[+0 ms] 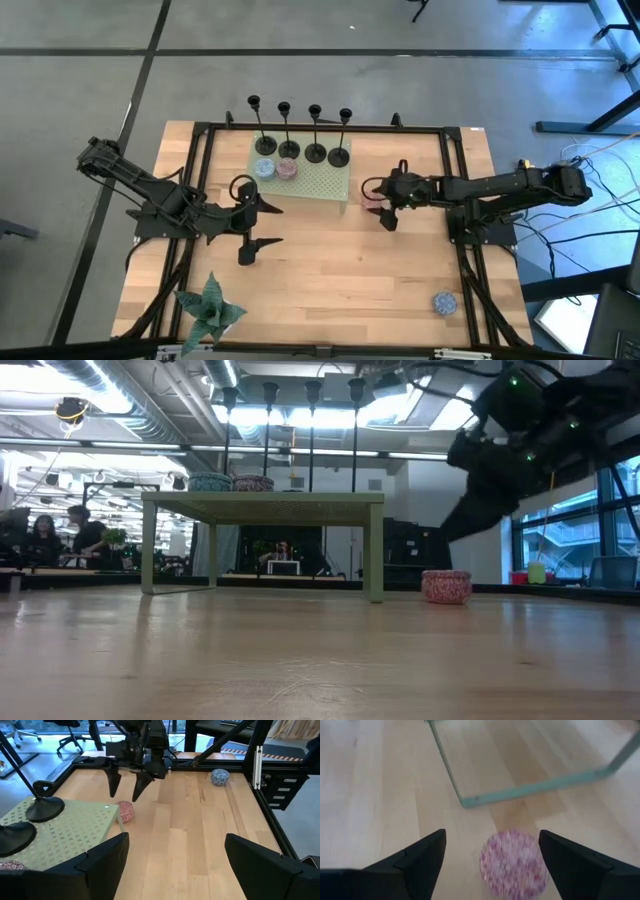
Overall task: Pick & Place candle stick holders
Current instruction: Put the red candle on the shelf aligned with the other candles
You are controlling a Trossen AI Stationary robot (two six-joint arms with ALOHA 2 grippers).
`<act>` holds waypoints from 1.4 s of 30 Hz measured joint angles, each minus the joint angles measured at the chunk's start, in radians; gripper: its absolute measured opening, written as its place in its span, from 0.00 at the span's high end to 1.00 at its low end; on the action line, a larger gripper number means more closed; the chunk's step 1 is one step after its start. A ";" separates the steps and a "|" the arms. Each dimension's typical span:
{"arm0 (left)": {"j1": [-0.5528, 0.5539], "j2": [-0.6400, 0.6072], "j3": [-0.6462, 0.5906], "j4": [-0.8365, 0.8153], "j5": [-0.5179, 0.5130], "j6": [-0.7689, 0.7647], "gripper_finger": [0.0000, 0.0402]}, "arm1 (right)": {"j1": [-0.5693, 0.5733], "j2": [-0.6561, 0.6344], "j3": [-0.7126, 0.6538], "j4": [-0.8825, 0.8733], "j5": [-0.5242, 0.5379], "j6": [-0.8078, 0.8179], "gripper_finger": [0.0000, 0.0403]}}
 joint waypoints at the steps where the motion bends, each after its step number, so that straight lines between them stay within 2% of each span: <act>1: 0.000 0.000 0.000 0.000 0.000 0.000 0.19 | 0.000 0.000 0.004 0.007 0.000 -0.016 0.19; 16: 0.000 0.000 0.000 0.000 -0.001 0.000 0.19 | -0.054 0.210 0.005 0.046 0.023 -0.054 0.14; 42: 0.000 0.000 0.000 0.000 0.000 0.000 0.19 | -0.063 0.252 0.004 0.034 0.021 -0.024 0.14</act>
